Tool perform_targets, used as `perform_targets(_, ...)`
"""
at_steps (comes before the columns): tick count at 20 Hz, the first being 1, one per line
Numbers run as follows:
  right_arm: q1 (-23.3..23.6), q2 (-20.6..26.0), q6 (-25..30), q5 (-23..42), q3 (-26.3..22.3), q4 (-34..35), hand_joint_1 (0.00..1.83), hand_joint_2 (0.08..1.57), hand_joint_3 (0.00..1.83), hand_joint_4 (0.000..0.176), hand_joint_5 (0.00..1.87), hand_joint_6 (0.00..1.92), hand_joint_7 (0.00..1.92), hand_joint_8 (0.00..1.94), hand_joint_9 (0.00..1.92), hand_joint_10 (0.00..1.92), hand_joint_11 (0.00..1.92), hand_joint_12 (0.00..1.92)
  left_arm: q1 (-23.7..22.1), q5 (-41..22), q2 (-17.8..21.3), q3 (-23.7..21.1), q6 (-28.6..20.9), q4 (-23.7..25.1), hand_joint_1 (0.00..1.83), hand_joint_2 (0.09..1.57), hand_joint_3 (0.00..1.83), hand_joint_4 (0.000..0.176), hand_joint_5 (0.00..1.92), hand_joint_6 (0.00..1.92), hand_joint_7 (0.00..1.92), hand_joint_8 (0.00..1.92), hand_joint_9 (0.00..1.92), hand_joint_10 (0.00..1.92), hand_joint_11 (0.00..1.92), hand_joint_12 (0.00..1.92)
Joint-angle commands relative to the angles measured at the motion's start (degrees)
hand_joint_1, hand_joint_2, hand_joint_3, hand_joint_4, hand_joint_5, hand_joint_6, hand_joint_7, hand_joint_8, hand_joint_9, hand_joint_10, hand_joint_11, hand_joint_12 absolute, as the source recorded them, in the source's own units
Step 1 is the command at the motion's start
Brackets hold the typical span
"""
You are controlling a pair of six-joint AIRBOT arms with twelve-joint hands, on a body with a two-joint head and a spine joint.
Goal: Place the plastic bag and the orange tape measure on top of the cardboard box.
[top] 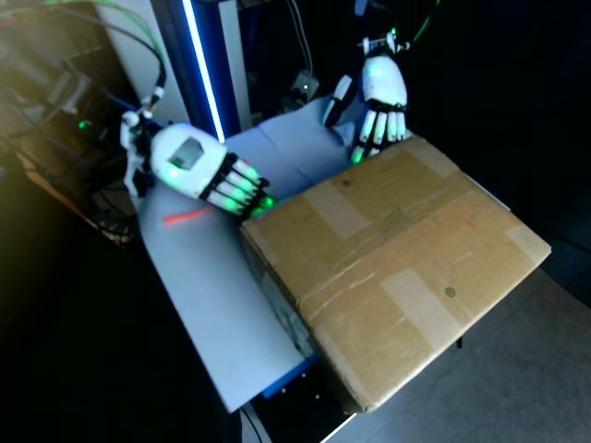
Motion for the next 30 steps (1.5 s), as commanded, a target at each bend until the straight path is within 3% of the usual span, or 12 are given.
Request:
perform_targets(1, 0.0, -0.6, -0.2, 0.6, 0.0, -0.8, 1.45, 1.33, 0.00, 0.000, 0.61, 1.48, 0.41, 1.59, 0.45, 1.64, 0.39, 1.92, 0.6, -7.3, -1.7, 0.8, 2.8, -2.4, 1.16, 1.17, 0.01, 0.000, 0.84, 1.13, 0.76, 0.26, 0.48, 1.00, 0.36, 1.54)
perform_targets(2, 0.1, -0.6, -0.2, 0.6, 0.0, -0.8, 1.45, 1.33, 0.00, 0.000, 0.60, 1.49, 0.42, 1.60, 0.45, 1.64, 0.39, 1.92, 0.6, -7.3, -2.1, 1.1, 2.8, -2.8, 1.14, 1.20, 0.00, 0.000, 0.80, 1.24, 0.81, 0.31, 0.53, 0.99, 0.37, 1.53)
perform_targets(3, 0.1, -0.6, -0.2, 0.5, -0.1, -0.8, 1.45, 1.33, 0.00, 0.000, 0.60, 1.48, 0.43, 1.59, 0.46, 1.65, 0.39, 1.92, 0.6, -7.2, -2.4, 1.5, 2.8, -3.2, 1.19, 1.19, 0.00, 0.000, 0.89, 1.13, 0.77, 1.13, 0.61, 0.97, 0.44, 1.54)
perform_targets(4, 0.1, -0.6, -0.2, 0.5, -0.1, -0.8, 1.45, 1.33, 0.00, 0.000, 0.59, 1.52, 0.44, 1.58, 0.49, 1.65, 0.35, 1.92, 0.6, -7.1, -2.5, 1.7, 2.8, -3.4, 1.18, 1.22, 0.00, 0.000, 0.83, 1.23, 0.75, 1.36, 0.68, 1.02, 0.47, 1.57)
perform_targets(7, 0.3, -0.2, -0.2, -0.2, -0.2, -0.8, 1.45, 1.33, 0.00, 0.000, 0.58, 1.54, 0.42, 1.59, 0.51, 1.63, 0.38, 1.92, 0.6, -5.5, -2.1, 1.4, 2.8, -3.4, 1.19, 1.20, 0.00, 0.009, 0.81, 1.25, 0.85, 1.24, 0.75, 0.98, 0.48, 1.53)
perform_targets(8, 0.3, 0.3, -0.2, -1.3, -0.4, -0.9, 1.46, 1.31, 0.00, 0.000, 0.57, 1.53, 0.46, 1.54, 0.55, 1.63, 0.42, 1.92, 0.5, -4.5, -1.5, 0.9, 2.8, -3.0, 1.32, 1.18, 0.00, 0.000, 0.82, 1.19, 0.88, 1.17, 0.72, 1.39, 0.54, 1.56)
perform_targets(10, 0.3, 2.6, -0.2, -3.8, -1.9, -1.7, 1.46, 1.32, 0.00, 0.000, 0.54, 1.61, 0.48, 1.51, 0.55, 1.64, 0.41, 1.92, 0.5, -2.0, 0.2, -0.5, 2.7, -2.1, 1.35, 1.21, 0.00, 0.000, 0.79, 1.12, 0.83, 1.31, 0.67, 1.57, 0.54, 1.63)
perform_targets(14, 0.4, 7.3, -0.2, -8.9, -4.8, -3.5, 1.47, 1.25, 0.00, 0.000, 0.79, 1.24, 0.59, 1.43, 0.65, 1.57, 0.49, 1.86, 0.2, 3.9, 5.2, -4.1, 2.3, 0.8, 1.36, 1.19, 0.00, 0.000, 0.75, 1.24, 0.91, 1.17, 0.73, 1.47, 0.63, 1.61)
perform_targets(19, 2.3, 10.1, -0.2, -12.4, -6.2, -6.0, 1.46, 1.29, 0.00, 0.000, 0.63, 1.53, 0.53, 1.44, 0.57, 1.58, 0.41, 1.87, 0.1, 12.1, 10.3, -5.6, -3.5, 5.4, 1.35, 1.21, 0.00, 0.000, 0.73, 1.25, 0.83, 1.30, 0.70, 1.55, 0.58, 1.77)
perform_targets(26, 4.8, 13.1, -0.1, -18.8, -6.2, -7.4, 1.46, 1.18, 0.00, 0.000, 0.82, 1.32, 0.81, 1.14, 0.79, 1.32, 0.60, 1.61, -0.1, 23.9, 14.9, -6.6, -5.9, 7.3, 1.36, 1.18, 0.00, 0.000, 0.80, 1.19, 0.85, 1.28, 0.76, 1.42, 0.60, 1.64)
perform_targets(27, 5.0, 13.2, -0.1, -19.6, -6.1, -7.4, 1.37, 1.15, 0.00, 0.000, 0.88, 1.23, 0.88, 1.04, 0.82, 1.32, 0.68, 1.38, -0.4, 25.4, 15.1, -6.6, -5.9, 7.3, 1.37, 1.15, 0.00, 0.000, 0.84, 1.12, 0.92, 1.13, 0.84, 1.34, 0.66, 1.59)
perform_targets(30, 6.9, 13.8, -0.1, -22.5, -5.5, -7.7, 1.35, 1.20, 0.00, 0.000, 0.86, 1.29, 0.75, 1.23, 0.73, 1.41, 0.59, 1.45, -4.4, 27.4, 14.5, -5.1, -5.9, 8.0, 1.38, 1.12, 0.00, 0.000, 0.87, 1.06, 1.00, 1.00, 0.88, 1.28, 0.72, 1.57)
